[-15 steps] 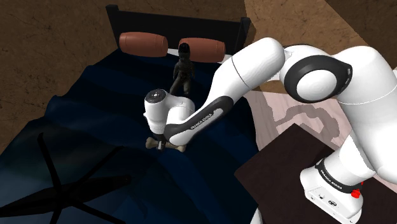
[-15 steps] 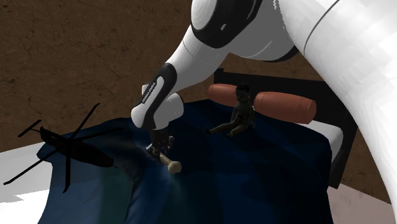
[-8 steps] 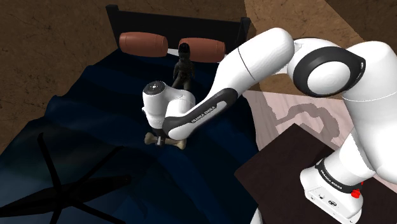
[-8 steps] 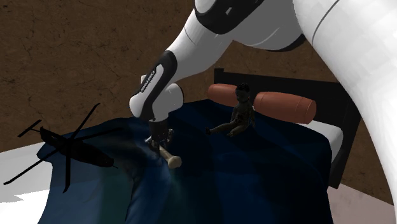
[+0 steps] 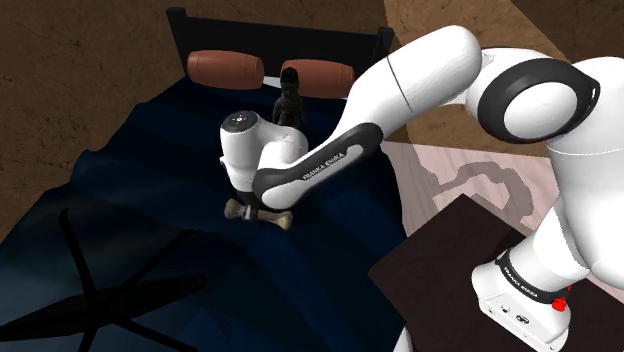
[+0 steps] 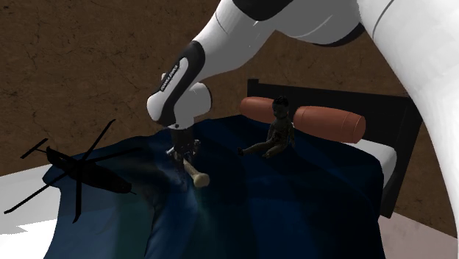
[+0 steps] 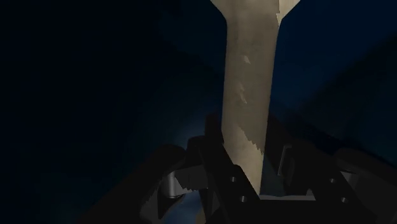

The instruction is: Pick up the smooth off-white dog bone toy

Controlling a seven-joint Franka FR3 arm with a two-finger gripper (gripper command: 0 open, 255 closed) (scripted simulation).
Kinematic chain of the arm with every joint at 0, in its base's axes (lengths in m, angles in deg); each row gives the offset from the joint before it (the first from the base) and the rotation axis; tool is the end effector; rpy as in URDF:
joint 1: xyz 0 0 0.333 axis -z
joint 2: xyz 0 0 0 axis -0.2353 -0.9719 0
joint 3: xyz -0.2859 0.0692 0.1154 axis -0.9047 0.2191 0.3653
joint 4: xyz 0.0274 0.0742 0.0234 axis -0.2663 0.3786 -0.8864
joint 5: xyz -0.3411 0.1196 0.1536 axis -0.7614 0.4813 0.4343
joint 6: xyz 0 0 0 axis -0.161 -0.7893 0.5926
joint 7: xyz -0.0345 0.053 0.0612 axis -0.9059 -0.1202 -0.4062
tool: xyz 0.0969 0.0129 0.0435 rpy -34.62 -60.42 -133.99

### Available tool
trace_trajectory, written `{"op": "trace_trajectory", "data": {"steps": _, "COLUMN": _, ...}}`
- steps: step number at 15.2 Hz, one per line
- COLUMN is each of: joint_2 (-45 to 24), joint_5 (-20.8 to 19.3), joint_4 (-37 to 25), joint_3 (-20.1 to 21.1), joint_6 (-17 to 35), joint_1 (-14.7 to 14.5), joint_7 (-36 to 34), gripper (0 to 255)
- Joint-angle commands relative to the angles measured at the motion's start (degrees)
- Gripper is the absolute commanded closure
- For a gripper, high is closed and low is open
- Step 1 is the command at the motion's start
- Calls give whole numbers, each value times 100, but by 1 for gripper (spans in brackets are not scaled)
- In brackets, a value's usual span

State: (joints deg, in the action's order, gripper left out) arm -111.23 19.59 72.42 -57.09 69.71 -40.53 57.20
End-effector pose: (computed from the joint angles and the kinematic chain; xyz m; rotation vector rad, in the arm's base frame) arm 0.5440 0.4463 0.2163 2.8016 1.2973 0.0869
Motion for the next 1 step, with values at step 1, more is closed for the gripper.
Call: {"op": "trace_trajectory", "data": {"steps": 1, "joint_2": 26, "joint_5": 10, "joint_4": -10, "joint_3": 9, "joint_6": -37, "joint_1": 3, "joint_7": 8, "gripper": 255}}
